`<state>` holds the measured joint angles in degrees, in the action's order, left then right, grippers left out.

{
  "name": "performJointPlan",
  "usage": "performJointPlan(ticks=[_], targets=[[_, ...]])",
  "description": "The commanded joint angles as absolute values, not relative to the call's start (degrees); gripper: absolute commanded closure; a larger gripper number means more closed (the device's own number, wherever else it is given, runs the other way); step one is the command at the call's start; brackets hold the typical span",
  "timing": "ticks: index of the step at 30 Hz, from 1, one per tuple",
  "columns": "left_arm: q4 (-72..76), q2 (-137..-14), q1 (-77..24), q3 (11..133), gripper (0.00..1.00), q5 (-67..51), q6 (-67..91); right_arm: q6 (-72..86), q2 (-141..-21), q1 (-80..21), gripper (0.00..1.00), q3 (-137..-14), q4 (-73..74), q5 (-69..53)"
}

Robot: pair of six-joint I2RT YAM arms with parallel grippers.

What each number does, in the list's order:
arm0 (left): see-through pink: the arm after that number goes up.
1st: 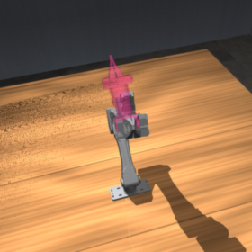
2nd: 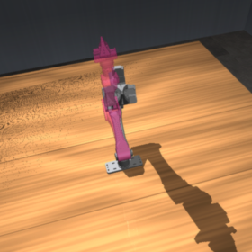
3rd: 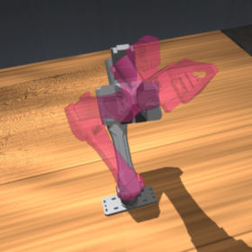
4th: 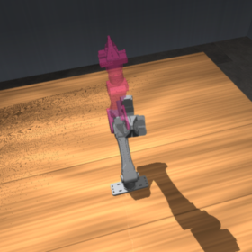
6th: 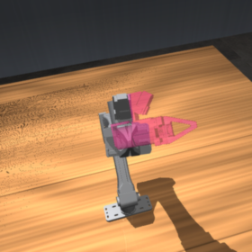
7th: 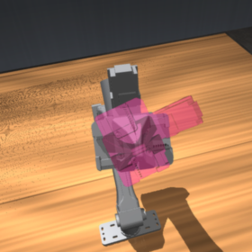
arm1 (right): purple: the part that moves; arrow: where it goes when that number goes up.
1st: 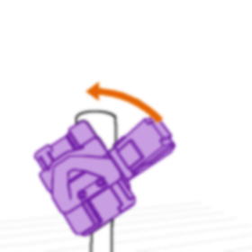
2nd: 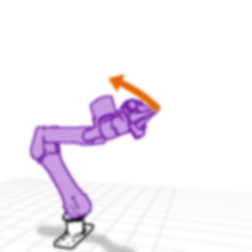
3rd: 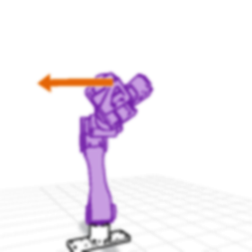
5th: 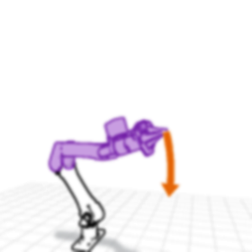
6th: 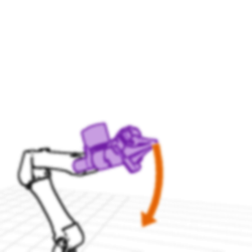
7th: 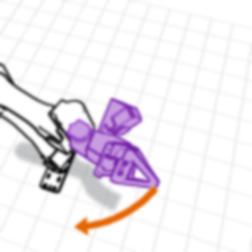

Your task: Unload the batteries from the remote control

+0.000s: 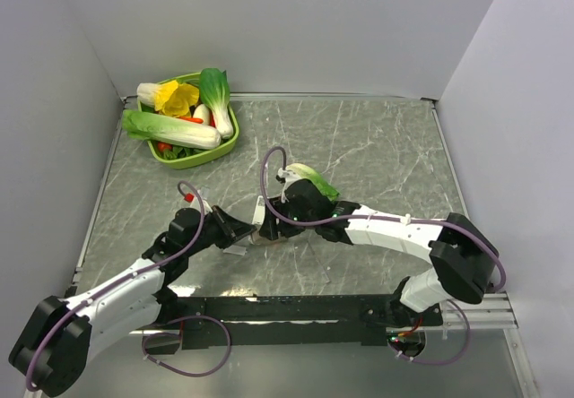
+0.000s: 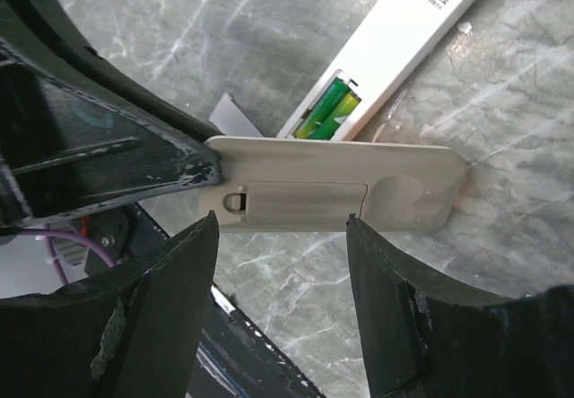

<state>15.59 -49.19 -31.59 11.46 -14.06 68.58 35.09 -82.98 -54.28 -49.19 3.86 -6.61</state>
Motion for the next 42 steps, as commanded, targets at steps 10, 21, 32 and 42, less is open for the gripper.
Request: performJointPlan(ticks=[10,21,32,42], targets=[[17.58,-49.66,-31.99,10.63,0.99,-13.27,68.29,37.09,-85.52,-55.19,0.36,-51.94,1.14,-5.19],[17.31,-49.13,-32.08,10.37,0.99,-12.83,68.55,37.27,-86.13,-55.28,0.39,-52.03,0.35,-4.13],[17.05,-49.31,-32.17,10.90,0.99,-12.92,68.73,37.27,-86.92,-55.90,0.43,-51.68,0.44,-3.61],[16.96,-49.66,-32.43,10.90,0.99,-12.57,68.82,37.62,-86.84,-57.13,0.41,-52.47,0.70,-2.81]])
